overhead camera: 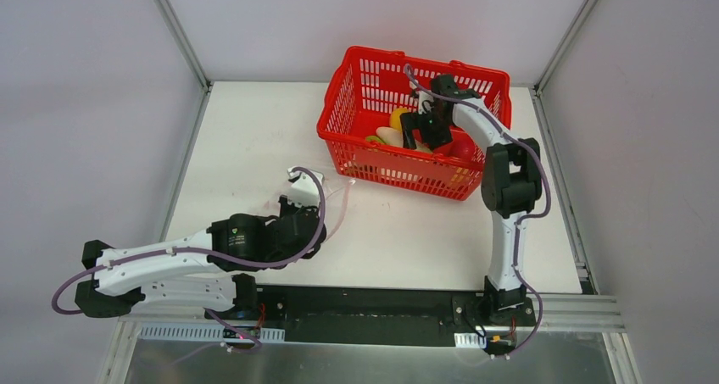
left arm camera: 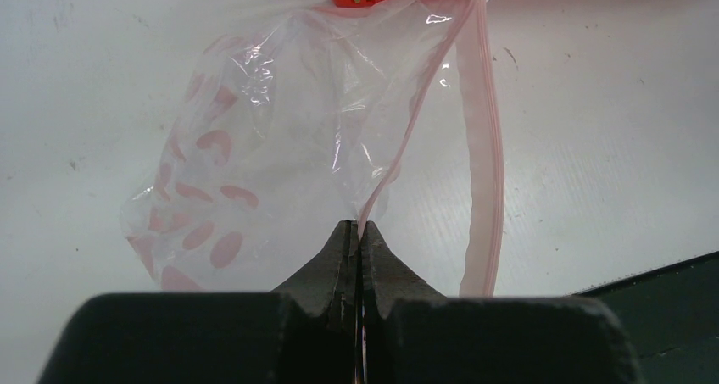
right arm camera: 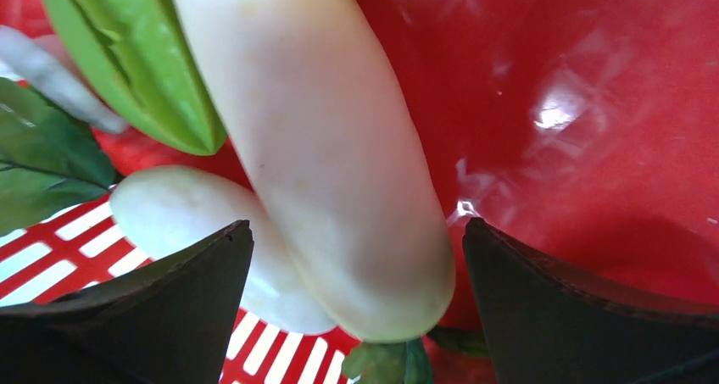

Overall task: Place the food in the zip-top bag and seal the zipper
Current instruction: Pick up the fake vegetable from the bin, then place the fake vegetable in the zipper food storage bag.

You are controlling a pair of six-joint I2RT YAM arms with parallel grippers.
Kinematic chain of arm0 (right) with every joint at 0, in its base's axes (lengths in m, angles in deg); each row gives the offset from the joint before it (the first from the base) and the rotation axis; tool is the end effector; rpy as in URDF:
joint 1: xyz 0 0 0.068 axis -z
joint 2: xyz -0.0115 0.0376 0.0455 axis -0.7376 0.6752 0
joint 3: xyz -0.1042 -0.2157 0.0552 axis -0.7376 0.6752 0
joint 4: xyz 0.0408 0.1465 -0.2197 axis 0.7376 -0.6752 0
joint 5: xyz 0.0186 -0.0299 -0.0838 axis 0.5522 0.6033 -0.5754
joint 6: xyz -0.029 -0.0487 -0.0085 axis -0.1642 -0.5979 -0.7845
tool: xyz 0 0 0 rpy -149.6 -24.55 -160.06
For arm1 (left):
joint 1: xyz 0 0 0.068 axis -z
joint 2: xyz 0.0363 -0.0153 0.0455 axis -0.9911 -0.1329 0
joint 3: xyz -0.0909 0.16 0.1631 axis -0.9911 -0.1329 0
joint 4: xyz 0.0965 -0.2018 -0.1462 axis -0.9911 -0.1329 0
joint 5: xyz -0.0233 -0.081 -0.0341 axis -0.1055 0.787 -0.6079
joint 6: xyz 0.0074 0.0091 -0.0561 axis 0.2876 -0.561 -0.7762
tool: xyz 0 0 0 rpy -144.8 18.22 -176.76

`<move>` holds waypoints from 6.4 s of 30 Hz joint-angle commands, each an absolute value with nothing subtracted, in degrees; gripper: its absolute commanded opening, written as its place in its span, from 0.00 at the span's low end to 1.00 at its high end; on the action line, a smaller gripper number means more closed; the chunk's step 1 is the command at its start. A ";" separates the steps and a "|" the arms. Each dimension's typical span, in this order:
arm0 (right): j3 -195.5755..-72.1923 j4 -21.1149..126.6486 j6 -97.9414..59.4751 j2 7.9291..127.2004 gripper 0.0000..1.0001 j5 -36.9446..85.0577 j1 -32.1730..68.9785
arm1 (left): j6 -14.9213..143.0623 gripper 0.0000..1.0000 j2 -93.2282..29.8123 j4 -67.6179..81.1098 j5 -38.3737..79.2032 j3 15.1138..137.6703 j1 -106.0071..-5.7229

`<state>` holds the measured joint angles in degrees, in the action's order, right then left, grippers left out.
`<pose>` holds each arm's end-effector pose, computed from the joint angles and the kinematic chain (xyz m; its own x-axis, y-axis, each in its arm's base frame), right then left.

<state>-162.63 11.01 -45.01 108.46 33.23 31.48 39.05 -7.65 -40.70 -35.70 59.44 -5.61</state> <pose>0.4378 0.1381 0.1973 -0.6555 -0.5122 -0.5549 -0.6522 0.7544 0.0741 0.0740 -0.1829 0.3077 -0.4353 0.1035 -0.8943 0.3318 0.9419 -0.0525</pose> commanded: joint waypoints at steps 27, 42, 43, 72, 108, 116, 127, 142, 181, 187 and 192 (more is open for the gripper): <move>-150.88 17.47 -35.51 80.41 0.34 32.82 31.31 | 40.04 0.00 -9.61 -38.55 -33.90 60.51 -6.60; -134.97 29.67 -13.70 53.89 0.29 54.41 30.52 | 39.90 0.00 -9.77 -35.45 -34.30 59.56 -6.60; -134.08 30.09 -12.09 52.72 0.29 55.72 30.44 | 39.82 0.00 -9.58 -35.01 -34.26 59.32 -6.60; -113.70 12.53 -2.70 45.31 0.25 55.48 3.35 | 48.17 0.00 -11.31 -24.02 -31.48 55.77 -6.60; -119.70 32.30 11.22 59.15 0.48 44.25 -0.37 | 51.09 0.00 -16.99 -18.04 -17.61 61.24 -3.33; -115.72 30.43 8.45 54.68 0.74 50.32 -0.02 | 46.91 0.00 -9.76 -17.12 -24.80 56.01 -3.33; -112.31 31.48 6.77 52.75 0.83 59.74 -0.21 | 47.27 0.00 -8.52 -16.70 -24.87 54.95 -3.35; -104.72 28.53 9.15 48.62 0.85 47.46 -2.72 | 44.27 0.00 -9.07 -17.21 -28.36 55.80 -3.44; -104.84 51.66 19.63 52.71 0.33 42.33 -8.35 | 38.54 0.00 -12.68 -14.85 -22.52 55.35 -3.35; -105.86 50.24 15.77 55.47 0.38 39.48 -8.32 | 32.54 0.00 -10.05 -14.66 -24.13 53.93 -3.34; -101.91 59.39 16.19 54.79 0.38 38.91 -8.33 | 31.88 0.00 -4.22 -9.15 -22.86 50.54 -3.37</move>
<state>-103.55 50.82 17.39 56.13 40.88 -8.44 34.88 -9.03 -15.19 -23.86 51.88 -3.65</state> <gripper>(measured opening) 0.380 0.009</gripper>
